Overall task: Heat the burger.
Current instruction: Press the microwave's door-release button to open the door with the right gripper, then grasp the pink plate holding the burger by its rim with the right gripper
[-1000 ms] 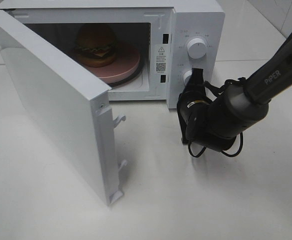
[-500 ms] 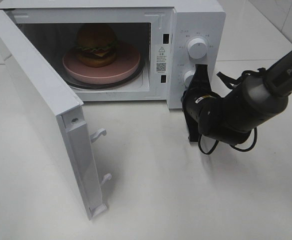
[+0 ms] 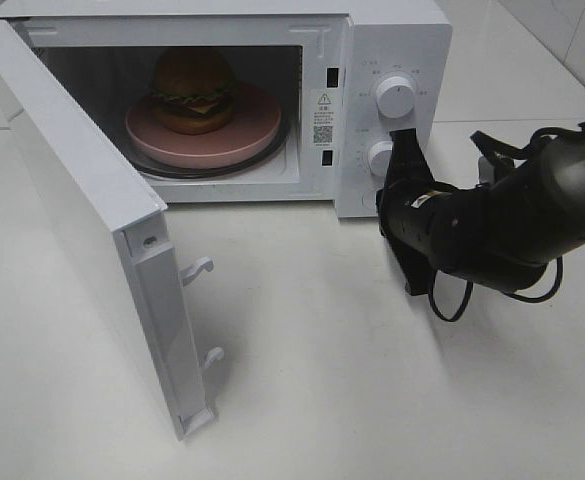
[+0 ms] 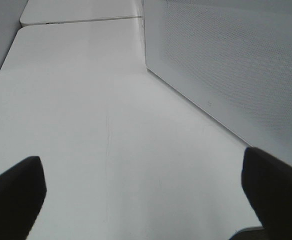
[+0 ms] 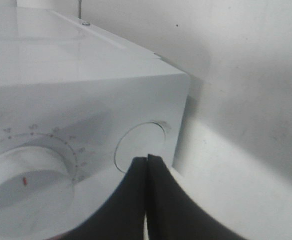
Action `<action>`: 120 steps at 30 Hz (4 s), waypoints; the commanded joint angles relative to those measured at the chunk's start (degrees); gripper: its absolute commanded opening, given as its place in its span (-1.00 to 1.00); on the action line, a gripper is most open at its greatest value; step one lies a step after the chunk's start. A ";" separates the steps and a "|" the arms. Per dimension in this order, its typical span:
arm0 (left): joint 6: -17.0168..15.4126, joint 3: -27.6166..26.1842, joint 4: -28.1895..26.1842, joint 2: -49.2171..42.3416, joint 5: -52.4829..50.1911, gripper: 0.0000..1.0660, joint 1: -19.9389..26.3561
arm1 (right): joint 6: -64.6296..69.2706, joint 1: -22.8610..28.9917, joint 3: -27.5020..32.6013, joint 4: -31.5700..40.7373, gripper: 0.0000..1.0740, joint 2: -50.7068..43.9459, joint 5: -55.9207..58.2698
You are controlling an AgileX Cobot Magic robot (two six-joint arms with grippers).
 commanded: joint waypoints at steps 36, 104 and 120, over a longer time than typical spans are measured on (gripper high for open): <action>0.00 0.11 -0.06 -0.23 -0.86 0.87 0.00 | -57.58 -0.40 3.44 -28.13 -0.94 -28.36 62.80; 0.00 0.11 -0.06 -0.23 -0.86 0.87 0.00 | -124.68 4.07 -12.38 -55.58 0.78 -25.61 74.48; 0.00 0.11 -0.06 -0.23 -0.86 0.87 0.00 | -124.33 8.48 -23.03 -57.47 0.70 -14.95 66.75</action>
